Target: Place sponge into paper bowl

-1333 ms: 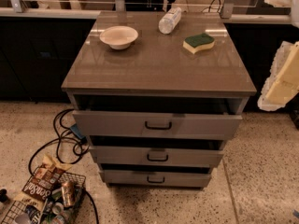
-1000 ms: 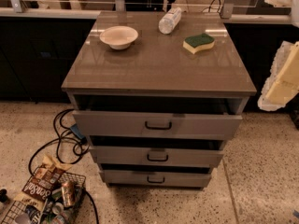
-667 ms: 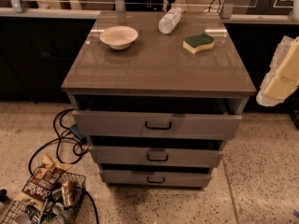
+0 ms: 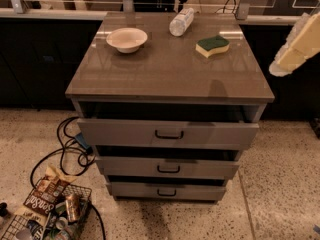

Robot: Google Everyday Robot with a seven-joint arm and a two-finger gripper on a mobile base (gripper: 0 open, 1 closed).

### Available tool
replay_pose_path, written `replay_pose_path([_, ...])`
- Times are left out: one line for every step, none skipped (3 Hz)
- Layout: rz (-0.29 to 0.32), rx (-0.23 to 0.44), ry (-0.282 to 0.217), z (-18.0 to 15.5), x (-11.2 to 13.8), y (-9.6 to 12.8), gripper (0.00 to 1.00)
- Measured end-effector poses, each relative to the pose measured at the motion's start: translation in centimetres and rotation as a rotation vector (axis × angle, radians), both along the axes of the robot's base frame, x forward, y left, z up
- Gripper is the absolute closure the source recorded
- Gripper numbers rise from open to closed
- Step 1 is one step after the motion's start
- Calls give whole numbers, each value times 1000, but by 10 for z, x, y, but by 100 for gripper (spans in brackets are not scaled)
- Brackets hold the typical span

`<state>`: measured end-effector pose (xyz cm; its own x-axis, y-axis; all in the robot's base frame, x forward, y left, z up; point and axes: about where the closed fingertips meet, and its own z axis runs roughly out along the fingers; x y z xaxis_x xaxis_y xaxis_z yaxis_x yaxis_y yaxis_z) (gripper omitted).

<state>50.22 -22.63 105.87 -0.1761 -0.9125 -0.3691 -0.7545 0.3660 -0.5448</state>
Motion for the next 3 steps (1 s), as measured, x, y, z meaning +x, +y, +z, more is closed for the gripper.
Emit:
replay_pose_path([-3,141,-98,-3,54,-17,0])
replay_pose_path([-1,300,-155,-17,110,-23,0])
replay_pose_path([-13,444,-154,-44,158,-24,0])
